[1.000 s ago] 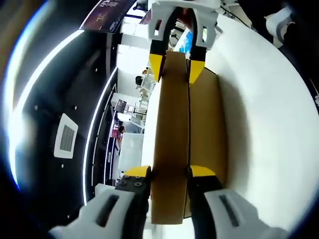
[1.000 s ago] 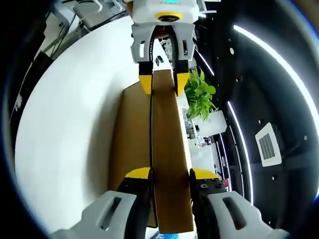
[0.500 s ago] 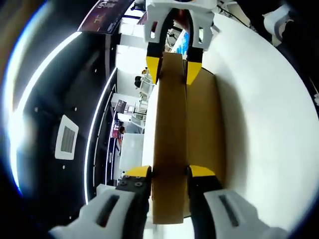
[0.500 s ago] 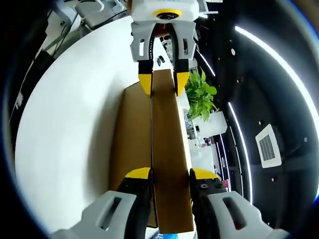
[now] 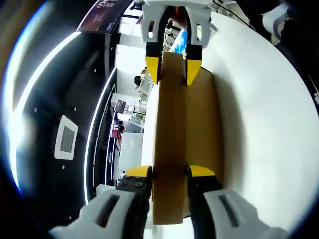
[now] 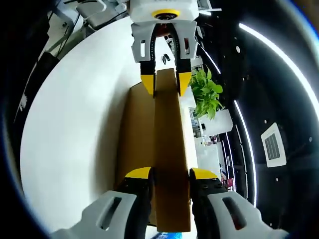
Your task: Operate the shoe box by opening the lid, removing the specified soft item, and placing it in the target area until the item is outside and the box remains undamaged.
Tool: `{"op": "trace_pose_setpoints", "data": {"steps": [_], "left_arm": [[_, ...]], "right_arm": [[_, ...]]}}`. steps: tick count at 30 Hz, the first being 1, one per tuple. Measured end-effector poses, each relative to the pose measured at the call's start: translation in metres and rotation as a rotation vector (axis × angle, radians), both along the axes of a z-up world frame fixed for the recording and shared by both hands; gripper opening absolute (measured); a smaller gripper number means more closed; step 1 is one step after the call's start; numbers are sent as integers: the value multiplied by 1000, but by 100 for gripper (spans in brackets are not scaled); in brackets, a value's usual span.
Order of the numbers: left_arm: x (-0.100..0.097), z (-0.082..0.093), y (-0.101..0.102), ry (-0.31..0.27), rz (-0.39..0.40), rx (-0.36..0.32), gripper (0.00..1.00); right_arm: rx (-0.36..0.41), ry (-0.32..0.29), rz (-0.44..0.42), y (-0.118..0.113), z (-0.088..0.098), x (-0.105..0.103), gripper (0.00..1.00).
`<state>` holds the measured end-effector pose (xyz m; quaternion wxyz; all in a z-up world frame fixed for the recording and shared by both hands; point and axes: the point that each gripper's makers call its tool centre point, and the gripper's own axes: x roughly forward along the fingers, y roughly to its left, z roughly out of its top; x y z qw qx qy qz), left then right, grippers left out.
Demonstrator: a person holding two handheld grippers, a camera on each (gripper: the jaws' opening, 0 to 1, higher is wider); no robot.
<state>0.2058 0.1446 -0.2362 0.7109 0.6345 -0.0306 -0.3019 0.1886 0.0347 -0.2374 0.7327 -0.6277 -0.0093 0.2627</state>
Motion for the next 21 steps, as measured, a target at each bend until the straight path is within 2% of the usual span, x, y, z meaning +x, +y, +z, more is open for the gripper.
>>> {"op": "trace_pose_setpoints", "data": {"steps": [8,21], "left_arm": [[0,0,0,-5,-5,-7,28],[-5,-13,-1,-29,9,-23,28]], "right_arm": [[-4,-13,6,0,0,0,29],[-30,-59,2,-1,-13,-3,29]]}}
